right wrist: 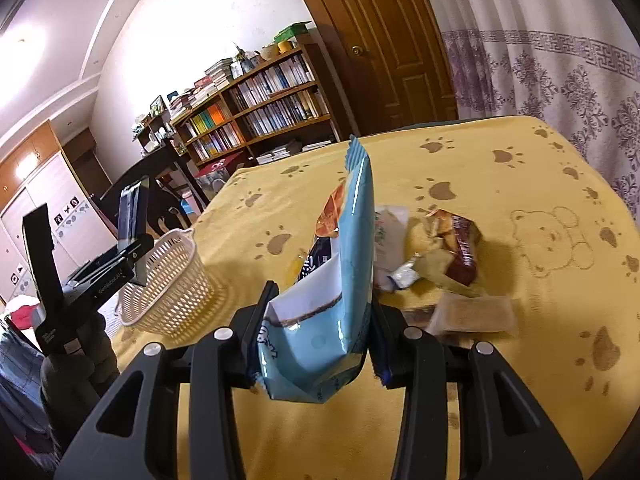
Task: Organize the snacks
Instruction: 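Carry the tissue pack and light blue bag over the white basket with both tools, then open both tools to drop the items into the basket and withdraw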
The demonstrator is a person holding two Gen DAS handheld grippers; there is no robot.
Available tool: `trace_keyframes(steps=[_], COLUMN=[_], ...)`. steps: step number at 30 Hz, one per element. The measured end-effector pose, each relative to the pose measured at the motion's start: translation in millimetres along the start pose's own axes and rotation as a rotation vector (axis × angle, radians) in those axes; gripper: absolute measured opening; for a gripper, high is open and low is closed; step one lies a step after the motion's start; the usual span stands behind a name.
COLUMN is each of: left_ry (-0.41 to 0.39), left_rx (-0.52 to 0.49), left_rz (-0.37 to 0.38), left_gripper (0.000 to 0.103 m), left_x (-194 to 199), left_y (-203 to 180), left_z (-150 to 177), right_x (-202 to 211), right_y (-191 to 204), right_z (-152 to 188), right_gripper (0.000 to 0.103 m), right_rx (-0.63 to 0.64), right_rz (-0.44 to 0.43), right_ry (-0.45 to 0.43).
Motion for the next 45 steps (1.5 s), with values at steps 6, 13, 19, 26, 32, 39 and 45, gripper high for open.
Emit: trace_keyframes(steps=[6, 13, 19, 26, 32, 39, 45], left_ry=[-0.007, -0.057, -0.11, -0.16, -0.183, -0.216, -0.218], left_rx=[0.077, 0.163, 0.21, 0.282, 0.336, 0.38, 0.384], left_rz=[-0.045, -0.059, -0.06, -0.062, -0.056, -0.063, -0.056], left_gripper=[0.055, 0.079, 0.086, 0.088, 0.089, 0.094, 0.094], left_x=[-2, 15, 34, 53, 64, 74, 76], left_y=[38, 65, 82, 107, 126, 142, 141], left_z=[-9, -27, -40, -49, -53, -57, -57], right_x=[-13, -25, -39, -70, -100, -111, -108], right_y=[34, 82, 132, 190, 228, 245, 238], right_z=[-9, -22, -28, -34, -37, -34, -28], right_gripper=[0.041, 0.041, 0.041, 0.041, 0.044, 0.047, 0.047], right_rx=[0.039, 0.105, 0.18, 0.243, 0.291, 0.327, 0.312], right_rz=[-0.043, -0.099, -0.146, -0.189, -0.185, -0.149, -0.144], right_ry=[0.008, 0.012, 0.026, 0.058, 0.095, 0.099, 0.106])
Point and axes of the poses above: each gripper's, at about its wrist camera, not at the fingertips, and x roughly against the way its jaws point, y to its left, z to its underside, the point moved 6 cm from there along -x, roughly the way its jaws point, and after that the axes turned 5 degrees about x, right-handed, at the moved point
